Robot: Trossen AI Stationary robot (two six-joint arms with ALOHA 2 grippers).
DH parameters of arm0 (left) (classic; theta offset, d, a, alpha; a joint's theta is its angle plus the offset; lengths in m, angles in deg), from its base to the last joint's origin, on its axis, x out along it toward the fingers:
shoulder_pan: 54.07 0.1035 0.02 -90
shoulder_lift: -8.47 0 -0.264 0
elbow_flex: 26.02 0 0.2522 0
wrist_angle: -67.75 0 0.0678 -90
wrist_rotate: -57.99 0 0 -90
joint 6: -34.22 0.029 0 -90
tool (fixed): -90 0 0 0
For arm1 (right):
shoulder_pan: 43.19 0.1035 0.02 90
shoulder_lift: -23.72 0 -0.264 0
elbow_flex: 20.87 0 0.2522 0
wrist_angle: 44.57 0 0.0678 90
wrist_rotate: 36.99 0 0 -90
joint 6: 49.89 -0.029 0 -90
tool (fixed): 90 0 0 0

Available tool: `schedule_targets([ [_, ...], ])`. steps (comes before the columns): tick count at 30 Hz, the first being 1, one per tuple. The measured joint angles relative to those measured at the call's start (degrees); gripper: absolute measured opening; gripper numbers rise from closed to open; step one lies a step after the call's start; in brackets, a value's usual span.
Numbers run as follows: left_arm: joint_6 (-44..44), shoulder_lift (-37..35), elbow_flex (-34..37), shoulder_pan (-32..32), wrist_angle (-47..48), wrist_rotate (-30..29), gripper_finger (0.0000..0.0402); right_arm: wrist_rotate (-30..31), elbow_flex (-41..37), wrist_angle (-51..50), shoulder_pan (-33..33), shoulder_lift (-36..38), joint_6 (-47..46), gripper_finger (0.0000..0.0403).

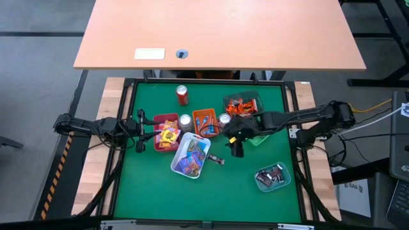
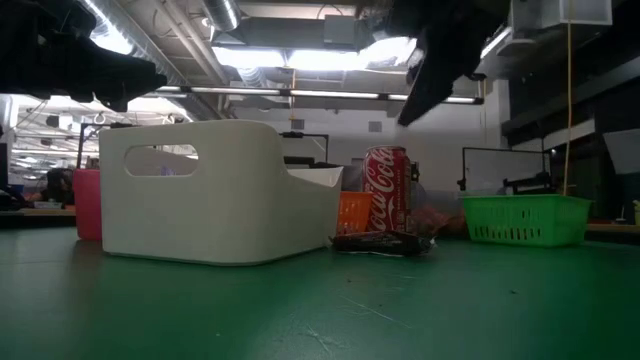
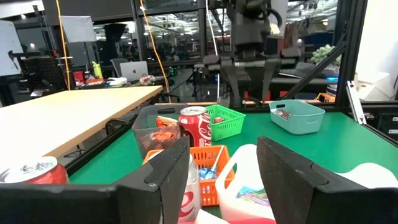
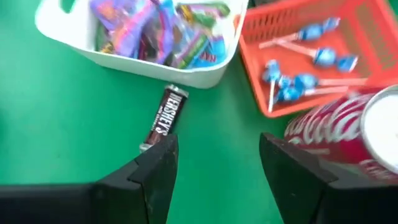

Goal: Sort candy
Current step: Put the brown chocolate into the blue bin

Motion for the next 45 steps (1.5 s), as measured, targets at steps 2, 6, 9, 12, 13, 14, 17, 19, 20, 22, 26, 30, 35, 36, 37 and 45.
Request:
schedule_targets([
  [2, 0.0, 0.0, 0.0, 0.0, 0.0, 0.0, 0.0178, 0.0, 0.0, 0.0, 0.0, -1.7, -2.5, 0.0225],
  [6, 0.0, 0.0, 0.0, 0.0, 0.0, 0.0, 0.0178, 0.0, -0.1, 1.1, 0.8, -5.7, -5.1, 0.0225],
  [9, 0.0, 0.0, 0.0, 0.0, 0.0, 0.0, 0.0178, 0.0, -0.1, 3.5, 2.3, -8.7, -5.1, 0.0225],
  [12, 0.0, 0.0, 0.0, 0.0, 0.0, 0.0, 0.0178, 0.0, -0.1, 6.1, 4.6, -11.3, -5.0, 0.0225],
  [13, 0.0, 0.0, 0.0, 0.0, 0.0, 0.0, 0.0178, 0.0, -0.1, 7.1, 5.2, -12.0, -4.8, 0.0225],
  [14, 0.0, 0.0, 0.0, 0.0, 0.0, 0.0, 0.0178, 0.0, -0.1, 8.1, 6.0, -12.8, -4.8, 0.0225],
  [17, 0.0, 0.0, 0.0, 0.0, 0.0, 0.0, 0.0178, 0.5, -0.1, 9.7, 7.7, -15.0, -5.1, 0.0225],
  [19, 0.0, 0.0, 0.0, 0.0, 0.0, 0.0, 0.0178, 0.5, -0.1, 11.2, 8.5, -16.4, -5.1, 0.0225],
  [20, 0.0, 0.0, 0.0, 0.0, 0.0, 0.0, 0.0178, 0.6, -0.1, 11.5, 9.0, -17.2, -5.1, 0.0225],
  [22, 0.0, 0.0, 0.0, 0.0, 0.0, 0.0, 0.0178, 0.6, -0.1, 12.8, 9.6, -18.5, -5.2, 0.0225],
  [26, 0.0, 0.0, 0.0, 0.0, 0.0, 0.0, 0.0178, 0.6, -0.1, 14.8, 10.3, -20.7, -5.2, 0.0225],
  [30, 0.0, 0.0, 0.0, 0.0, 0.0, 0.0, 0.0178, 1.9, -0.1, 16.2, 10.1, -22.4, -5.3, 0.0225],
  [35, 0.0, 0.0, 0.0, 0.0, 0.0, 0.0, 0.0178, 7.4, -0.1, 15.6, 10.1, -24.0, -5.3, 0.0225],
  [36, 0.0, 0.0, 0.0, 0.0, 0.0, 0.0, 0.0178, 7.3, -0.1, 15.5, 10.1, -24.2, -5.3, 0.0225],
  [37, 0.0, 0.0, 0.0, 0.0, 0.0, 0.0, 0.0178, 7.4, -0.1, 15.5, 10.1, -24.3, -5.3, 0.0225],
  [45, 0.0, 0.0, 0.0, 0.0, 0.0, 0.0, 0.0178, 7.1, 0.0, 14.8, 10.1, -24.6, -5.3, 0.0225],
])
